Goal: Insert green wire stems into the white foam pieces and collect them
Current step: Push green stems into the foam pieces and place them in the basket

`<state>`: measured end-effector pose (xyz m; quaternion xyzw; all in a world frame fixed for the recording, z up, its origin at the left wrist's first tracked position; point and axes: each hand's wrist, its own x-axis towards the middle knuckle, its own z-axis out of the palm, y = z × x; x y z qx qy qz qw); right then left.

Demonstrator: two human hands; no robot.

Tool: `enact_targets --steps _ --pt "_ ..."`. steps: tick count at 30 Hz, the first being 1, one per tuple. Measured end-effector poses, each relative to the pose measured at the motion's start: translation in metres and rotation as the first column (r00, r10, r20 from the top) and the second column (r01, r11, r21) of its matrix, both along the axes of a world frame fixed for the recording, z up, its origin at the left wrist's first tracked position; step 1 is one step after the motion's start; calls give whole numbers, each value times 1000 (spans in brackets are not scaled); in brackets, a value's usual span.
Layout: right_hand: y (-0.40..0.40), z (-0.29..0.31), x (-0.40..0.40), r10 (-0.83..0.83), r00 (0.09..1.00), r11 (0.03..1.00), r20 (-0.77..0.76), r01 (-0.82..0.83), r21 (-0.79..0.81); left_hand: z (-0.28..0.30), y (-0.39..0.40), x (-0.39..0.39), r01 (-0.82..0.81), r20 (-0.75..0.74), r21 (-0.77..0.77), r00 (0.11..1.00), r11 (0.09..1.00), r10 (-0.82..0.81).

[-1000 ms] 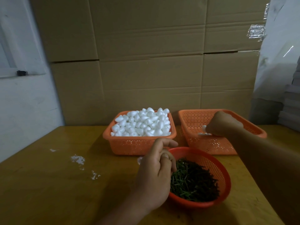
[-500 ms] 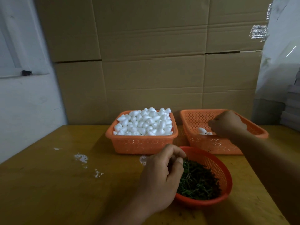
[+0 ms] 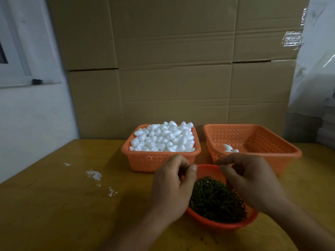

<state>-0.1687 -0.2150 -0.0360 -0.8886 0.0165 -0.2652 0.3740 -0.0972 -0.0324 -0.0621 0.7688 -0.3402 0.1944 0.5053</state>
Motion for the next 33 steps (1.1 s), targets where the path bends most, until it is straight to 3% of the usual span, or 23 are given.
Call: enact_targets --steps 5,7,10,13,20,25,29,33 --pt "0 -5 -8 178 971 956 -160 -209 -205 18 9 37 -166 -7 17 986 986 166" --pt "0 -5 -8 208 962 935 -175 -248 -254 25 13 64 -270 27 139 963 953 268" --pt "-1 -6 -7 202 964 919 -173 -247 -306 38 22 110 -415 57 394 901 820 429" --pt "-4 -7 -7 170 974 919 -147 -210 -334 49 27 145 -419 54 553 880 720 471" --pt "-11 -12 -5 111 985 935 -131 -148 -321 60 20 179 -322 47 769 890 553 454" --pt "-12 -15 -4 96 989 940 -112 -127 -318 62 13 186 -212 -109 778 881 591 460" --pt "-12 -16 -2 115 986 940 -118 -146 -308 66 10 181 -264 -94 783 845 563 526" --pt "-13 -17 -2 107 989 947 -106 -134 -292 64 8 178 -241 -150 747 847 620 509"
